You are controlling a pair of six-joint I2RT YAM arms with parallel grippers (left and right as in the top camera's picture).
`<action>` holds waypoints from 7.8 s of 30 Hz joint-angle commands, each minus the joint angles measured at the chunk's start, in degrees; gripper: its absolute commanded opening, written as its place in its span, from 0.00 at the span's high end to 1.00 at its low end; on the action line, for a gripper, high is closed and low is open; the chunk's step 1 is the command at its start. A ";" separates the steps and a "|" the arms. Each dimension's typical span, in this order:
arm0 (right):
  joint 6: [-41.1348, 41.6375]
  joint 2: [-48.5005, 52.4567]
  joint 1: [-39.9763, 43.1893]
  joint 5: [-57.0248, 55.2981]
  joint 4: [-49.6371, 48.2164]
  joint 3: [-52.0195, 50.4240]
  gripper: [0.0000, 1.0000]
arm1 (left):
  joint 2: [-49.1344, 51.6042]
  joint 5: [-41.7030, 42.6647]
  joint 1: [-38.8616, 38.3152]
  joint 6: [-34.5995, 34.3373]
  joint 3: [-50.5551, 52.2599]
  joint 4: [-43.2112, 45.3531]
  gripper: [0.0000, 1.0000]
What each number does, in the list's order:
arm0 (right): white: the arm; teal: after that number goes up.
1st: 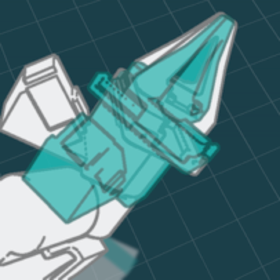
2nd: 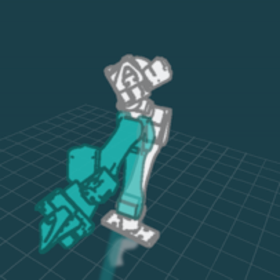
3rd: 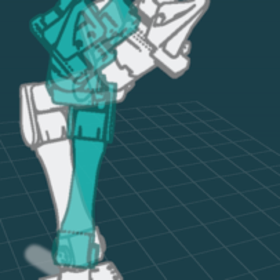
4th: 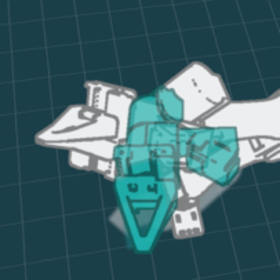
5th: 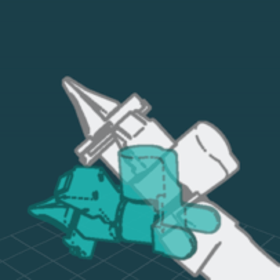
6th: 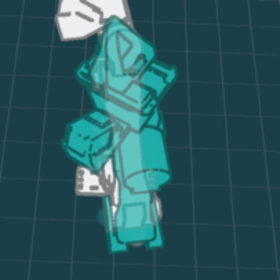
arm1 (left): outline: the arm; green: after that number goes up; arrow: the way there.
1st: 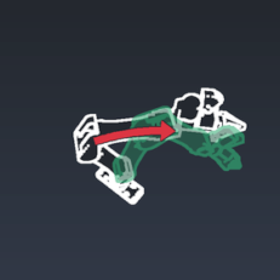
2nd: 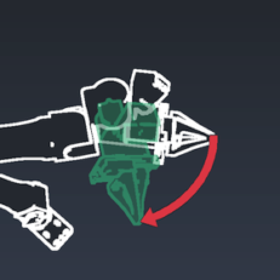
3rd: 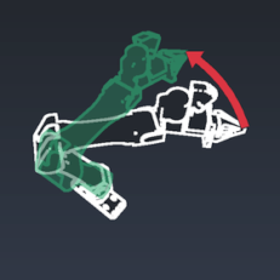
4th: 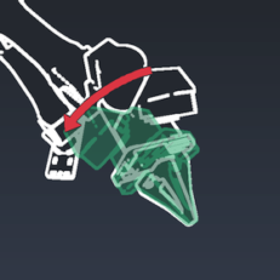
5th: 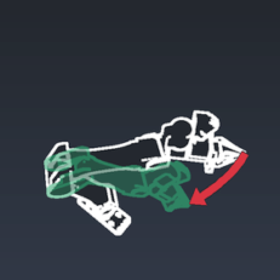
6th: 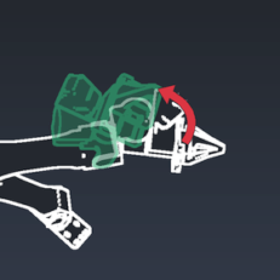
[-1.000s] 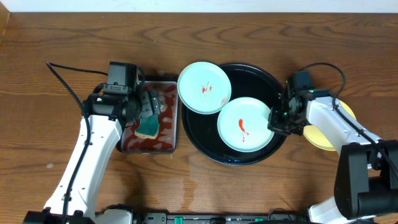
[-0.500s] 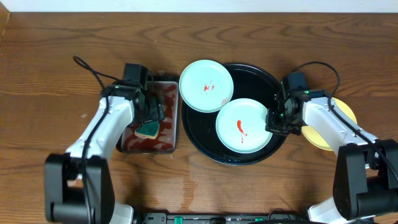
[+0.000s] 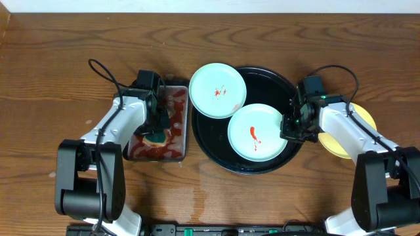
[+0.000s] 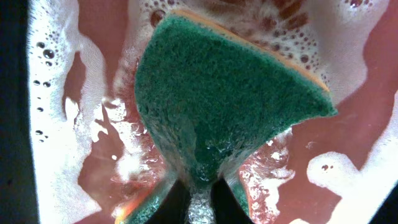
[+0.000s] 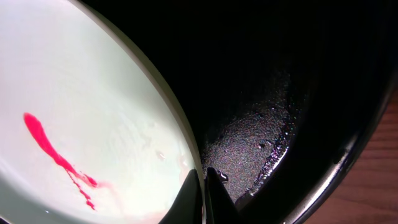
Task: Clean dirty plates on tray and stack at the side
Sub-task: 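Grasp the sponge in the soapy tray with the left gripper, then lift the sponge out of the soapy tray and let it drip, then scrub the right pale green plate with the sponge while right gripper holds it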
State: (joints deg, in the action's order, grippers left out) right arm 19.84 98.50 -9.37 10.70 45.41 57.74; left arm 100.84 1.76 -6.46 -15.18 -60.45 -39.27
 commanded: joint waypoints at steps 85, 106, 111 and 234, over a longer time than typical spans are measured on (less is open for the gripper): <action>-1.27 -0.57 -0.48 -0.37 0.50 -0.33 0.99 | -4.24 8.37 -8.90 -9.14 0.66 0.31 0.93; -1.29 -0.57 -0.48 -0.37 0.72 -0.33 0.99 | -4.96 6.25 -11.17 -9.07 0.66 -0.92 0.93; -1.29 -0.57 -0.48 -0.35 0.72 -0.33 0.99 | -9.46 5.01 -9.62 -8.90 0.61 -0.94 0.93; -0.61 -0.24 -0.81 -0.37 1.14 -3.10 0.99 | 8.59 12.72 -43.23 -24.20 -8.41 21.16 0.93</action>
State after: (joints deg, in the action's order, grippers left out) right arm 19.05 98.50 -9.56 10.70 46.46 55.20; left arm 107.72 14.55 -49.58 -38.17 -68.01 -17.52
